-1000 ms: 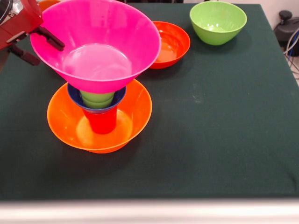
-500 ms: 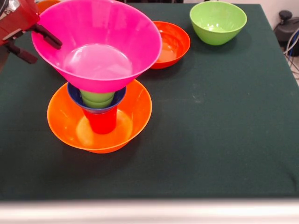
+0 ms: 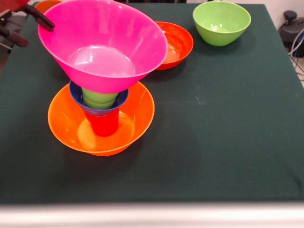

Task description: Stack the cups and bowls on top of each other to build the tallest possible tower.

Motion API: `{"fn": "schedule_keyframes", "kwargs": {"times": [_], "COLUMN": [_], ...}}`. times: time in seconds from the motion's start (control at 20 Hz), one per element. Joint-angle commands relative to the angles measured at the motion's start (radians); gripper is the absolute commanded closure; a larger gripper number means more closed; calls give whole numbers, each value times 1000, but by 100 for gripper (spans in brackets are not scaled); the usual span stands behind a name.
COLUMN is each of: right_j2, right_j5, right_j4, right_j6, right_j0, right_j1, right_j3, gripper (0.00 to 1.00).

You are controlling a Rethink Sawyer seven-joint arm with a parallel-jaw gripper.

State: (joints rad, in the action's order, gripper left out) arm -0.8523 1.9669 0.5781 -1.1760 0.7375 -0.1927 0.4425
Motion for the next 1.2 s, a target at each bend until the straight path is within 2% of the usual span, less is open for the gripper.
{"fn": "schedule_keyframes", "kwargs": {"times": [0.05, 0.3, 1.2], "right_j2": [-116, -172, -254], "right_j5": [120, 152, 175], "right_j4": [155, 214, 296], "right_j6": [362, 369, 365], "right_j0": [-53, -51, -29], "right_j1": [14, 15, 16], "right_j3": [-103, -123, -117], "gripper": [0, 0, 0]}}
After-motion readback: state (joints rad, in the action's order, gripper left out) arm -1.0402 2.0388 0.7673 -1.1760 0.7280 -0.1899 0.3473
